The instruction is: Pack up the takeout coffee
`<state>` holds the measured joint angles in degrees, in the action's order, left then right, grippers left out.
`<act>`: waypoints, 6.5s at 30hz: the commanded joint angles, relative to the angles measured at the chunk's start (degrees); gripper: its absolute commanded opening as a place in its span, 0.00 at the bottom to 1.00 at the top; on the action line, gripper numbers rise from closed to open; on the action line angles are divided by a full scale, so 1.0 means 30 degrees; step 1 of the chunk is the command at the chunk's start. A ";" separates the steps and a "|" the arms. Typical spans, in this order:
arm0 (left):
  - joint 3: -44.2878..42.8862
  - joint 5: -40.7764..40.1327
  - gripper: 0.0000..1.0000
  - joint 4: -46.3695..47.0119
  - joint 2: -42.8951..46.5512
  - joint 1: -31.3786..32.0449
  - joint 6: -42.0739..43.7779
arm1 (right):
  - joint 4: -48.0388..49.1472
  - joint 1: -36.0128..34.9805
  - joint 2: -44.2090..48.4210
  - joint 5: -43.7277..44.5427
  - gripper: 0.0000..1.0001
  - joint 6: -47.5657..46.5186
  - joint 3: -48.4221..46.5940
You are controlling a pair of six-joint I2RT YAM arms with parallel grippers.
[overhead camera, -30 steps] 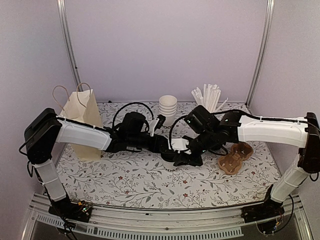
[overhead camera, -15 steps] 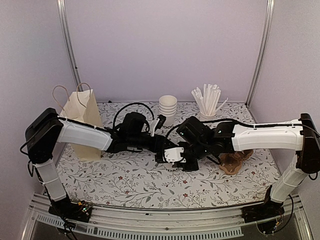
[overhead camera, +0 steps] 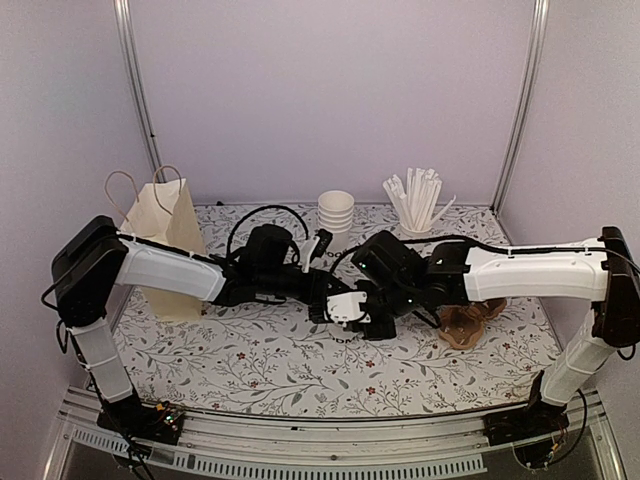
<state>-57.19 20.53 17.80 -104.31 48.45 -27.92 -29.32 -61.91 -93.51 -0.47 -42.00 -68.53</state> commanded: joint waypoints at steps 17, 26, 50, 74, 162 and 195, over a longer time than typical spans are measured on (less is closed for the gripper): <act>0.0866 -0.0019 0.41 -0.3254 -0.1408 0.0584 0.0531 | 0.0459 0.0013 -0.1464 0.1303 0.20 -0.0037 0.1262; 0.0907 -0.0072 0.40 -0.3254 -0.1638 0.0580 0.0547 | 0.1489 -0.0076 -0.2701 0.1345 0.14 -0.0667 0.4574; -0.2666 -0.0714 0.51 -0.3801 0.0638 0.0584 0.3072 | 0.0706 -0.0076 -0.0037 -0.0879 0.30 0.1441 -0.0236; 0.0365 -0.0199 0.63 -0.4150 0.3667 0.1084 0.0766 | 0.0106 -0.0091 -0.0078 -0.1829 0.27 0.1109 -0.0115; -0.0684 -0.3757 0.79 -0.7775 0.3679 0.2089 0.1457 | -0.3637 0.7628 0.0673 -1.3112 0.45 0.2952 0.0542; -0.1983 -0.1516 0.78 -0.5420 0.2122 0.0653 0.4516 | -0.4105 0.7676 0.0902 -1.4560 0.54 0.2232 0.1460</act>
<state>-62.85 15.84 1.19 -101.14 50.59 -15.86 -42.15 -39.07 -91.48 -43.88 -35.99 -63.68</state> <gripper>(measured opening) 0.782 0.543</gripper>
